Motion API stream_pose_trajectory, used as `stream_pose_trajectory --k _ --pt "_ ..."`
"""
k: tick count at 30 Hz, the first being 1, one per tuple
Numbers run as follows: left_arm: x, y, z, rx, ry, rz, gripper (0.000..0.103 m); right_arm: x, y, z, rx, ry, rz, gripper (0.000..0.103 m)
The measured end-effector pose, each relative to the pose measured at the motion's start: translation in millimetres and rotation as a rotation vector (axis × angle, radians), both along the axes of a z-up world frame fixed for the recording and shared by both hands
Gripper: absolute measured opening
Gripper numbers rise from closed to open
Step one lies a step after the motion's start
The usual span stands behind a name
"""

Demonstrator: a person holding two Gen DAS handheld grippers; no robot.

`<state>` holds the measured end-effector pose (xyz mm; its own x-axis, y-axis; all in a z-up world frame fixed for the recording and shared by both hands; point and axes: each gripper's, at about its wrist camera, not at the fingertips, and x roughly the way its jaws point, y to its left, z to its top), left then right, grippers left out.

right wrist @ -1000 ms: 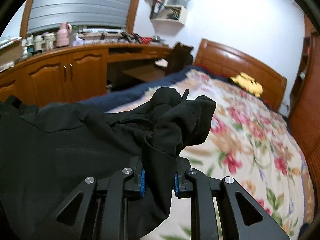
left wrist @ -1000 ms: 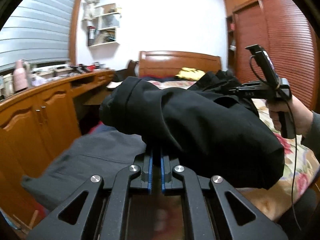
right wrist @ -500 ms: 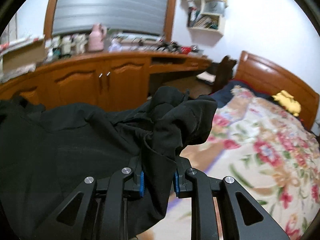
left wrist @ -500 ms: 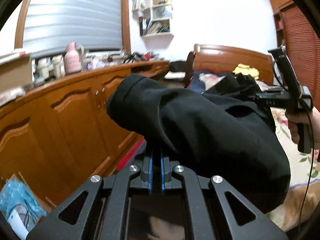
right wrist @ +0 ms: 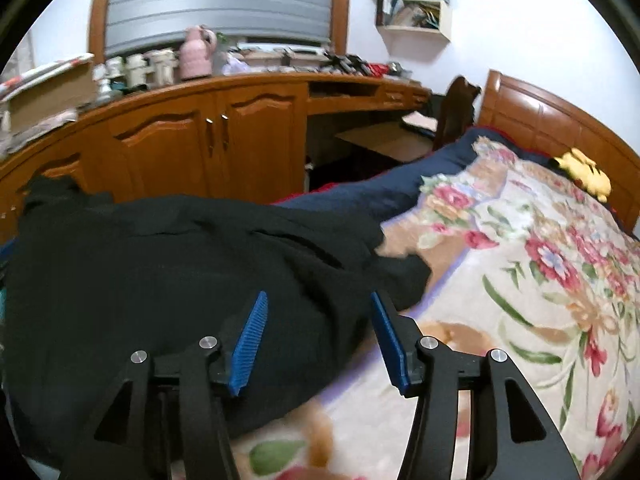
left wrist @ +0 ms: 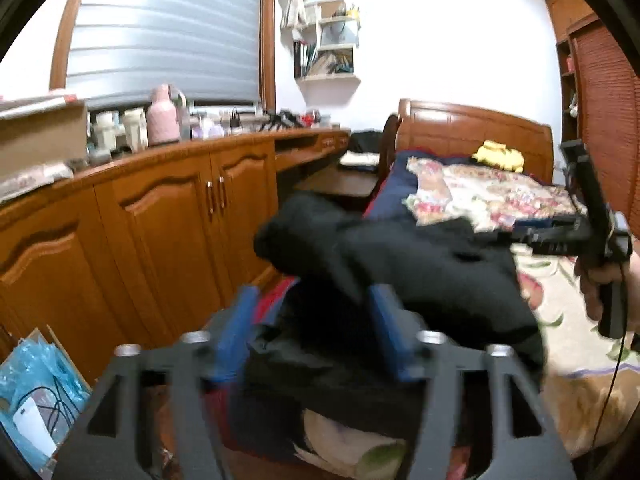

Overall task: Fold large clothes
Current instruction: 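Carry the coat with both grippers toward the desk and lower it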

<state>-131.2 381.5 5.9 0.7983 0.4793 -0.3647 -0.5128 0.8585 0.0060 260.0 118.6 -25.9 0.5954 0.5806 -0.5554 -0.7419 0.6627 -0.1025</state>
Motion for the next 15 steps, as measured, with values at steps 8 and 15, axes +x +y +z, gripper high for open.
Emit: stream_pose_trajectory --k 8,15 --pt "33.4 -13.5 25.6 0.041 0.019 -0.045 0.083 -56.5 -20.5 -5.6 -0.003 0.003 0.126 0.058" --pt "62.6 9.3 1.9 -0.023 0.126 -0.013 0.083 -77.6 -48.9 -2.0 -0.017 -0.001 0.166 0.058"
